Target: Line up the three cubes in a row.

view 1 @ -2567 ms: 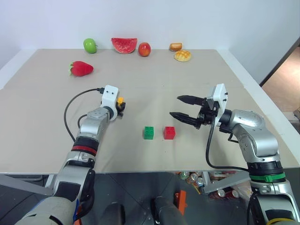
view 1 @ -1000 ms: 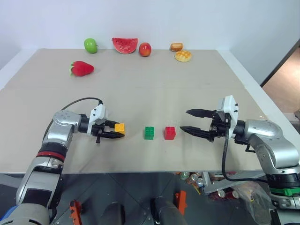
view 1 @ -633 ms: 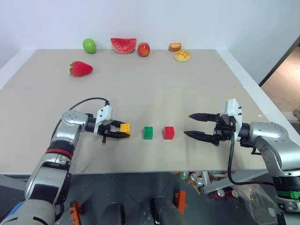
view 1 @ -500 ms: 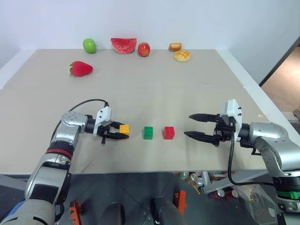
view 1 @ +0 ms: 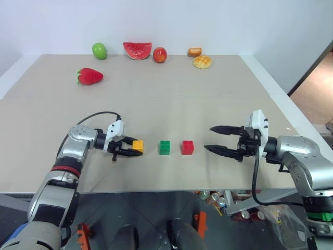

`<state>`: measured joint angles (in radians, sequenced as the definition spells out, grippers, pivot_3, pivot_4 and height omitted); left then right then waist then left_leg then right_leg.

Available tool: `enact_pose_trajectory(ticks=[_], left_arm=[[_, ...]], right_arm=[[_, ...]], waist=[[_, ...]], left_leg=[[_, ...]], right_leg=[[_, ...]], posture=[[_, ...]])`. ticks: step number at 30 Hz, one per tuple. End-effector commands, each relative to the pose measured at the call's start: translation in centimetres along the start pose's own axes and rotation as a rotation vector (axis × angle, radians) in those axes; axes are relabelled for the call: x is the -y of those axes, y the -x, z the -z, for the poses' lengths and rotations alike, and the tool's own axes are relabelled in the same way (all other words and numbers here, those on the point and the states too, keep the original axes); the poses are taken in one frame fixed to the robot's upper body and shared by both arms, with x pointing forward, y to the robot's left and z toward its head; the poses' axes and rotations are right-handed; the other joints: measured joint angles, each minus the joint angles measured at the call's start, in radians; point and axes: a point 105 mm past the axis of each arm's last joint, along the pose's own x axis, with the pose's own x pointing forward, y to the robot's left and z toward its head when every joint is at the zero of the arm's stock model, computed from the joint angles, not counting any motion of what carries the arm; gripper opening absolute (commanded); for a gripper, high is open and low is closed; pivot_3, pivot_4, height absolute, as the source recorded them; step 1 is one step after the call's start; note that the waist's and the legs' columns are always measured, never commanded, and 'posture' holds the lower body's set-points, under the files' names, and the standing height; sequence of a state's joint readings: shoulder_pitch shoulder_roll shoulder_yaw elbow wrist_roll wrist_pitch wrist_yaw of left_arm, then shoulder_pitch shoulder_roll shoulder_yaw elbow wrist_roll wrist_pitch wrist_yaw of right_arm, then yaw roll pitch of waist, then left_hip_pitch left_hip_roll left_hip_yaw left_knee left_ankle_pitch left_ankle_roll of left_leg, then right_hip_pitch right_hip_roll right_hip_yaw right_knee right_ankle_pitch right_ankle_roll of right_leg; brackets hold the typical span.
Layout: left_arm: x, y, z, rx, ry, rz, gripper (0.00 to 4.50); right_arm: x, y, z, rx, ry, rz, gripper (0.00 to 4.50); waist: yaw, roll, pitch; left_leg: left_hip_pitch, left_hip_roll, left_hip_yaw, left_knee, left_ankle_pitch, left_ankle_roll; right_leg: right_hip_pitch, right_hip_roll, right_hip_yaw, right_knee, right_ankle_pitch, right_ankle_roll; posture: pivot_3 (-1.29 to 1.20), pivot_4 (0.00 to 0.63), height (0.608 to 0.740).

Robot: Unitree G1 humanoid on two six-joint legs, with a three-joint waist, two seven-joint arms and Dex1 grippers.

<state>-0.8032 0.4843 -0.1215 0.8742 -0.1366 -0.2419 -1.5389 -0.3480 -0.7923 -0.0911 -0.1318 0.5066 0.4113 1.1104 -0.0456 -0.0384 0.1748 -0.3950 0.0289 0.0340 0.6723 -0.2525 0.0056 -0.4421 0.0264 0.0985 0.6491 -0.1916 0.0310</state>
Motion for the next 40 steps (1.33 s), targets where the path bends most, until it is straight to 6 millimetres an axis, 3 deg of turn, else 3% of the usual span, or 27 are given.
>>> enact_pose_trajectory(ticks=[1,4,5,10,14,20,24,27,31,35,40], left_arm=[[-0.2,0.0,-0.4,0.006,-0.01,-0.005,3.34],[-0.6,0.1,-0.6,0.022,-0.026,-0.045,4.34],[-0.7,0.2,-0.7,0.031,-0.024,-0.057,4.48],[-0.8,1.6,-0.7,0.036,-0.022,-0.099,4.48],[-0.2,4.7,-0.6,0.008,-0.014,-0.145,4.48],[3.2,9.6,0.1,-0.073,0.081,-0.203,4.48],[0.9,12.1,-0.7,0.044,0.194,-0.558,4.48],[-0.9,13.9,-1.1,0.155,0.275,-0.872,4.48],[0.2,13.3,-1.4,0.235,0.33,-0.991,4.48],[2.3,11.7,-1.0,0.231,0.364,-0.972,4.48],[4.0,11.5,-0.6,0.195,0.355,-0.923,4.48]], right_arm=[[-0.1,0.1,-1.1,0.026,0.042,0.002,3.59],[-0.1,0.1,-1.1,0.027,0.041,0.004,3.59],[-0.1,0.1,-1.1,0.028,0.041,0.004,3.59],[-0.2,0.1,-1.1,0.029,0.04,-0.001,3.59],[-0.2,0.3,-1.3,0.033,0.041,0.0,3.59],[0.1,0.1,-1.5,0.044,0.049,0.002,3.59],[1.1,-0.1,-1.5,0.068,0.055,0.065,3.59],[2.1,-0.1,-0.2,0.067,0.025,0.163,3.59],[1.9,-0.2,1.2,0.096,-0.049,0.233,3.59],[1.0,-0.6,1.8,0.12,-0.089,0.247,3.59],[1.0,-0.8,1.8,0.122,-0.096,0.249,3.59]], waist=[[0.0,0.0,0.0],[0.0,0.0,0.0],[0.0,0.0,0.0],[-0.001,0.0,0.0],[-0.003,0.0,0.0],[-0.006,0.0,0.0],[0.004,0.0,0.0],[0.006,0.0,0.0],[0.003,0.0,0.0],[0.0,0.0,0.0],[0.0,0.0,0.0]], left_leg=[[0.0,0.0,0.0,0.0,0.0,0.0],[0.0,0.0,0.0,0.0,0.0,0.0],[0.0,0.0,0.0,0.0,0.0,0.0],[0.0,0.0,0.0,0.0,0.0,0.0],[0.0,0.001,0.0,0.0,0.0,0.0],[0.001,0.003,0.001,-0.001,0.0,0.0],[0.001,0.005,-0.001,-0.001,0.0,0.0],[0.001,0.003,-0.003,0.001,0.001,0.001],[0.001,0.001,-0.004,0.0,0.001,0.001],[0.0,0.0,-0.004,0.0,0.0,0.0],[0.002,0.0,-0.003,0.0,0.001,0.0]], right_leg=[[0.0,0.0,0.0,0.0,0.0,0.0],[0.0,0.0,0.0,0.0,0.0,0.0],[0.0,0.0,0.0,0.0,0.0,0.0],[0.0,0.0,0.0,0.0,0.0,0.0],[0.0,0.001,0.0,0.0,0.0,0.0],[-0.001,0.001,0.0,0.001,-0.001,-0.002],[-0.001,-0.001,-0.003,0.001,-0.002,-0.002],[0.002,-0.005,-0.007,0.001,-0.001,-0.001],[0.001,-0.01,-0.007,0.001,-0.001,0.001],[0.0,-0.01,-0.006,0.001,-0.001,0.002],[0.002,-0.009,-0.005,0.001,-0.002,0.0]], posture=[[0.0,0.15,0.74],[0.0,0.15,0.74],[0.0,0.15,0.74],[0.0,0.15,0.74],[0.0,0.15,0.74],[0.0,0.15,0.74],[0.0,0.15,0.74],[0.0,0.15,0.74],[0.0,0.15,0.74],[0.0,0.15,0.74],[0.0,0.15,0.74]])
